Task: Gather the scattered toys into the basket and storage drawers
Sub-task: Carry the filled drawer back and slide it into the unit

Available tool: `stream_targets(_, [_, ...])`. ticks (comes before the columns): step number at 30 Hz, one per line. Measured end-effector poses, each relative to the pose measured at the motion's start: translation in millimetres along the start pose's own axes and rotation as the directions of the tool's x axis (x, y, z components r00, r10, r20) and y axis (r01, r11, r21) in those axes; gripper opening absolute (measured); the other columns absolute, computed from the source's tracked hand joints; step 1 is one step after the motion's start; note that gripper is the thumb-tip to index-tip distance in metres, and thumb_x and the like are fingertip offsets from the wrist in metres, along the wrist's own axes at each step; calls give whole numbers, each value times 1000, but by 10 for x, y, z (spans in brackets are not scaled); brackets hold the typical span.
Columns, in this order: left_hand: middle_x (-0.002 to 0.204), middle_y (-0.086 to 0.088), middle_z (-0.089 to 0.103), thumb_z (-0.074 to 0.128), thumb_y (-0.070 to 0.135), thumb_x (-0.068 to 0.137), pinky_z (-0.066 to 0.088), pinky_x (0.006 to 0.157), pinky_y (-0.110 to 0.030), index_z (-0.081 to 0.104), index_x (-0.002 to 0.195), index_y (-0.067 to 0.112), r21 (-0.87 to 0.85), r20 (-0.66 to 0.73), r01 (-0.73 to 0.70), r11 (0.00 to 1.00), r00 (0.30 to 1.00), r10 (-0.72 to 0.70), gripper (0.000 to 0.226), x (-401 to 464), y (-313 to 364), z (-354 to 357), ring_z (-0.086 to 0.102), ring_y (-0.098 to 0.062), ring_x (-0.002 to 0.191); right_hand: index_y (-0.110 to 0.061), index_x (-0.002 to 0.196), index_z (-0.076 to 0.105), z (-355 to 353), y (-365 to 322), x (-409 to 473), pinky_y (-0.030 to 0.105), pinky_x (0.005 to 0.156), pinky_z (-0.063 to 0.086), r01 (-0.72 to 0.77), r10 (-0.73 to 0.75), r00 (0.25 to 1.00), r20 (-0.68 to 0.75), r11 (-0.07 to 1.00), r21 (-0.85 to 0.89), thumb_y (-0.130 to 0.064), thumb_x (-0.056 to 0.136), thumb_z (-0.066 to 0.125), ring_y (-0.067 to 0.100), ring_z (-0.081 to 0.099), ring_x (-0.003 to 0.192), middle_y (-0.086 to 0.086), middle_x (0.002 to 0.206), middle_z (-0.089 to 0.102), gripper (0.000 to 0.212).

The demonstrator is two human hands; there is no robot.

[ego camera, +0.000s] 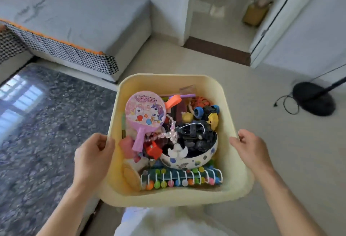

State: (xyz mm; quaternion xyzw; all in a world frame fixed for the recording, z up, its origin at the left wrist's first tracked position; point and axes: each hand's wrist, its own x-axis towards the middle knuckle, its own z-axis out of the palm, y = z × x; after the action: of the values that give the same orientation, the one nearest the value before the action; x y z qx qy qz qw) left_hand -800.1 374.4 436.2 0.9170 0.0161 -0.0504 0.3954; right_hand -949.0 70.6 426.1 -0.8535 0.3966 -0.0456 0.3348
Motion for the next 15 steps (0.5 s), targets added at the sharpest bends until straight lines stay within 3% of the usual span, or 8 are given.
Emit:
stream_targets(4, [68, -4, 61, 59, 18, 87, 39, 53, -22, 62, 75, 9, -33, 106, -147, 989, 983, 149, 16, -168, 715, 592, 54, -19, 63, -13, 60, 31, -697, 590, 18, 30, 49, 19, -102, 107, 986, -127, 994, 49, -15, 81, 56, 17, 28, 52, 4, 55, 32, 33])
stream_targets(8, [66, 0, 61, 58, 21, 87, 40, 56, -28, 62, 75, 13, -35, 240, -286, 957, 928, 286, 15, -273, 1353, 1169, 55, -19, 64, -12, 59, 32, -1190, 1128, -61, 31, 49, 21, -209, 229, 943, -241, 972, 107, -15, 82, 57, 18, 30, 53, 4, 55, 34, 33])
stream_targets(11, [67, -5, 61, 57, 24, 87, 45, 57, -33, 60, 74, 14, -59, 357, -381, 923, 855, 376, 17, -342, 1830, 1681, 58, -26, 65, -12, 59, 34, -1447, 1549, -154, 31, 49, 22, -321, 362, 876, -319, 931, 174, -16, 82, 57, 18, 31, 52, 4, 55, 36, 33])
stream_targets(15, [68, -5, 61, 58, 22, 87, 40, 54, -26, 62, 77, 8, -79, 487, -492, 867, 740, 464, 17, -521, 2477, 2463, 52, -18, 60, 0, 67, 45, -1740, 2135, -213, 30, 50, 24, -469, 537, 756, -375, 844, 262, -17, 82, 58, 19, 35, 55, 7, 60, 42, 26])
